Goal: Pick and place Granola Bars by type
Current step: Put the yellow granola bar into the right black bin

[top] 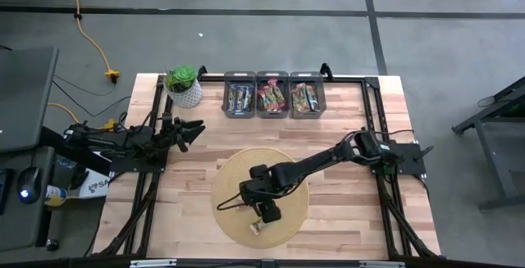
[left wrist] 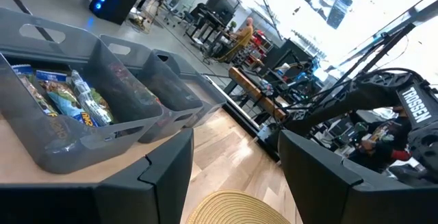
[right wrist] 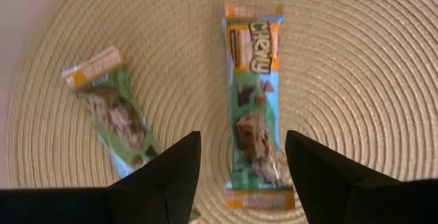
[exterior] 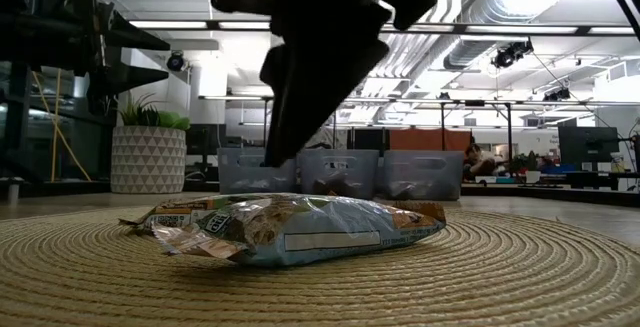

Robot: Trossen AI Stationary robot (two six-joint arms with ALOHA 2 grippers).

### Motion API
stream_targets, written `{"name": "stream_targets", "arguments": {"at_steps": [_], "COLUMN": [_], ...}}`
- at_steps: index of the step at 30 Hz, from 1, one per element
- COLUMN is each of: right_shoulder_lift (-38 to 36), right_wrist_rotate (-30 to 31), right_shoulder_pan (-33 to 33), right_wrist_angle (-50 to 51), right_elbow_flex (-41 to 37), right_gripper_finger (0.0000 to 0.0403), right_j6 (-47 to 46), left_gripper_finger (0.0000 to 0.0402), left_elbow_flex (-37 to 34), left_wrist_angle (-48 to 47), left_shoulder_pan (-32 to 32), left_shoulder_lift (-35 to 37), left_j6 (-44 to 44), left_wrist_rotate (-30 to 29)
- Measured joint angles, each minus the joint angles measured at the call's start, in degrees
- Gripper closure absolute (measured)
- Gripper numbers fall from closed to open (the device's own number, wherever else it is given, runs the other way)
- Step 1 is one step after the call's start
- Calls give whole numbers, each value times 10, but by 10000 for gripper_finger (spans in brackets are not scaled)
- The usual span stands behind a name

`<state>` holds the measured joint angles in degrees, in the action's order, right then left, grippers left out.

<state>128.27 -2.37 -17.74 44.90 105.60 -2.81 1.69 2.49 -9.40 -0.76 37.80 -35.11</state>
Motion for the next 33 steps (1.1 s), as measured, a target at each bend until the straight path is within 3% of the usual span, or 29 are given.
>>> {"name": "stream_targets", "arguments": {"at_steps": [13, 33], "right_shoulder_lift": [0, 19], "right_wrist_rotate": [52, 33], "right_shoulder_pan": [2, 2], "right_wrist_angle": [-38, -75], "right_elbow_flex": [-35, -35], "right_gripper_finger": [174, 175], "right_j6": [-10, 16], "left_gripper_finger": [190, 190], "left_elbow_flex": [0, 0], "left_wrist_angle": [0, 0], "left_shoulder_pan": [0, 0], "left_shoulder_lift": [0, 0], "left_j6": [0, 0], "left_wrist_rotate": [0, 0]}}
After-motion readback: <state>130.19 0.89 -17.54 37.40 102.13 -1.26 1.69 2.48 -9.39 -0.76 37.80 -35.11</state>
